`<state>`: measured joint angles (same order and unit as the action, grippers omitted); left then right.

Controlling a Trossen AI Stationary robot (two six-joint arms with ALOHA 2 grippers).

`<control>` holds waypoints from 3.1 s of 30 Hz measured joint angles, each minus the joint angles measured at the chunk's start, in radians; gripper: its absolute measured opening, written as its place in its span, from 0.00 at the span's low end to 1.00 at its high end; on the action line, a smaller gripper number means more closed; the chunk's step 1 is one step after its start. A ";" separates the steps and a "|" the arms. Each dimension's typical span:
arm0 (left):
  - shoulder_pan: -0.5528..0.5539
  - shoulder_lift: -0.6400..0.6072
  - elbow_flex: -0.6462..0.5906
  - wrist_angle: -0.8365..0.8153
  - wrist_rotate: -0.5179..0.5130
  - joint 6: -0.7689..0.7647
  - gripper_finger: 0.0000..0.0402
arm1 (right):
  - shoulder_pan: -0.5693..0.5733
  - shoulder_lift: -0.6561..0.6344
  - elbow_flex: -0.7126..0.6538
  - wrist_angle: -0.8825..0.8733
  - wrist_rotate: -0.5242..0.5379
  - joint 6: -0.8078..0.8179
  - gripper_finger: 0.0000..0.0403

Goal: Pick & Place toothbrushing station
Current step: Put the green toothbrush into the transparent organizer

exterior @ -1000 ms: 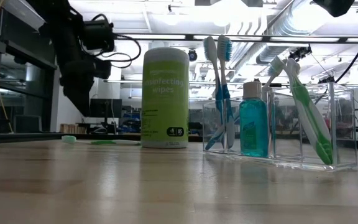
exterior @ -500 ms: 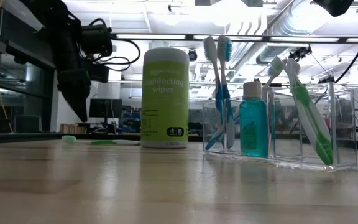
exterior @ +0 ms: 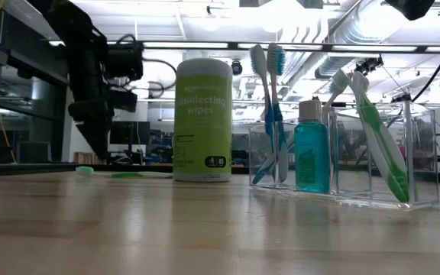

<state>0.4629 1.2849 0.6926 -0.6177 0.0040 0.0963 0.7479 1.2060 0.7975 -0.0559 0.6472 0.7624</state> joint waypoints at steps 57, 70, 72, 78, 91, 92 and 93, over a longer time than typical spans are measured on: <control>0.065 0.132 0.000 0.254 0.051 0.196 0.35 | 0.000 0.000 0.000 0.001 0.000 0.003 0.38; 0.066 0.278 0.002 0.366 0.123 0.224 0.35 | 0.000 0.000 0.000 0.008 0.000 0.003 0.38; 0.066 0.280 0.002 0.373 0.127 0.225 0.35 | 0.000 0.000 0.000 0.008 0.000 0.004 0.38; 0.066 0.280 0.004 0.349 0.132 0.204 0.31 | 0.000 0.000 0.000 0.008 0.000 0.003 0.38; 0.066 0.283 0.003 0.263 0.137 0.131 0.02 | 0.000 0.000 0.000 0.008 0.000 0.003 0.38; 0.066 0.282 0.003 0.259 0.144 0.129 0.02 | 0.000 0.000 0.000 0.008 0.000 0.004 0.38; 0.066 0.282 0.003 0.256 0.153 0.127 0.02 | 0.000 0.000 0.000 0.008 0.000 0.004 0.38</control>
<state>0.5285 1.5673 0.6952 -0.3612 0.1568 0.2237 0.7477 1.2060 0.7975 -0.0478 0.6468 0.7662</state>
